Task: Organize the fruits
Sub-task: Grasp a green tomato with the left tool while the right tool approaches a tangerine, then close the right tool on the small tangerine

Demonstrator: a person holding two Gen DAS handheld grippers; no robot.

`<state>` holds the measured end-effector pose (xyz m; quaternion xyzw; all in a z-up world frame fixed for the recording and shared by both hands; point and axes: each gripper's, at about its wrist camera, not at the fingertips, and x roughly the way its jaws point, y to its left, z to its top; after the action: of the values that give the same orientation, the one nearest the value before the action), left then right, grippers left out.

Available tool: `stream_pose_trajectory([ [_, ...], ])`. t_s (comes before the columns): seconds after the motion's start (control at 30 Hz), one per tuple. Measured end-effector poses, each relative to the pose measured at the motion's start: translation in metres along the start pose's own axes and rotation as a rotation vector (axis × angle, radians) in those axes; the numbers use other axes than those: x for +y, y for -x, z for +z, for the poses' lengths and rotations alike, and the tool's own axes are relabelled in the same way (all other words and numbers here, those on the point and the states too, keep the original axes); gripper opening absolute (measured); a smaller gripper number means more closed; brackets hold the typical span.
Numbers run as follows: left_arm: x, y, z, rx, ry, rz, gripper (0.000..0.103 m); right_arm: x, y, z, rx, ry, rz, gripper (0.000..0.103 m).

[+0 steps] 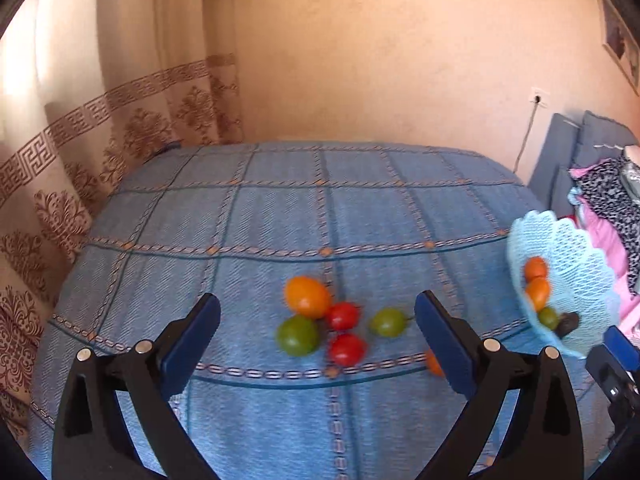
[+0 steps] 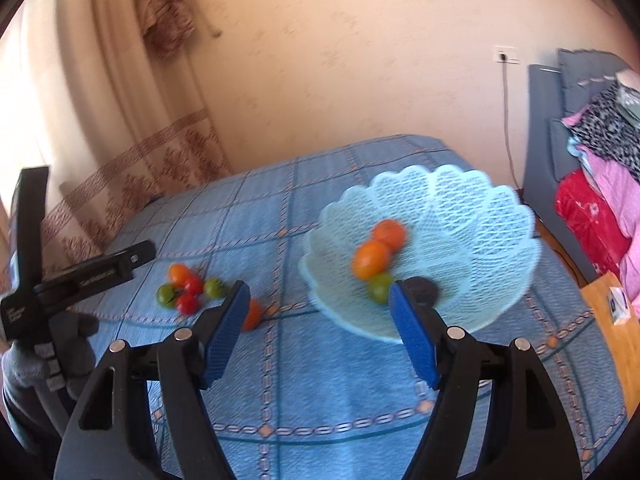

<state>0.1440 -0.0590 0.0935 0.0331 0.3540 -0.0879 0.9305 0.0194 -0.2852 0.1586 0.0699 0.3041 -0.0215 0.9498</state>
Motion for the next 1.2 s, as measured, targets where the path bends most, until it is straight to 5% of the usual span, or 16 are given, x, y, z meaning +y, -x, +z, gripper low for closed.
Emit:
stream_pose_trajectory([
  [0.27, 0.027, -0.035, -0.018, 0.058, 0.012, 0.042, 0.096, 0.037, -0.028, -0.014, 0.076, 0.078, 0.035, 0.073],
  [0.5, 0.035, -0.059, -0.028, 0.114, 0.022, -0.014, 0.071, 0.053, -0.053, -0.022, 0.147, 0.118, 0.049, 0.073],
  [0.83, 0.033, -0.072, -0.038, 0.134, 0.023, -0.056, 0.067, 0.057, -0.086, -0.024, 0.202, 0.135, 0.022, 0.073],
  [1.07, 0.032, -0.069, -0.039, 0.125, 0.025, -0.127, 0.042, 0.065, -0.112, -0.022, 0.219, 0.166, 0.002, 0.073],
  [1.2, 0.03, -0.065, -0.041, 0.118, 0.033, -0.15, 0.035, 0.067, -0.128, -0.025, 0.245, 0.171, -0.011, 0.061],
])
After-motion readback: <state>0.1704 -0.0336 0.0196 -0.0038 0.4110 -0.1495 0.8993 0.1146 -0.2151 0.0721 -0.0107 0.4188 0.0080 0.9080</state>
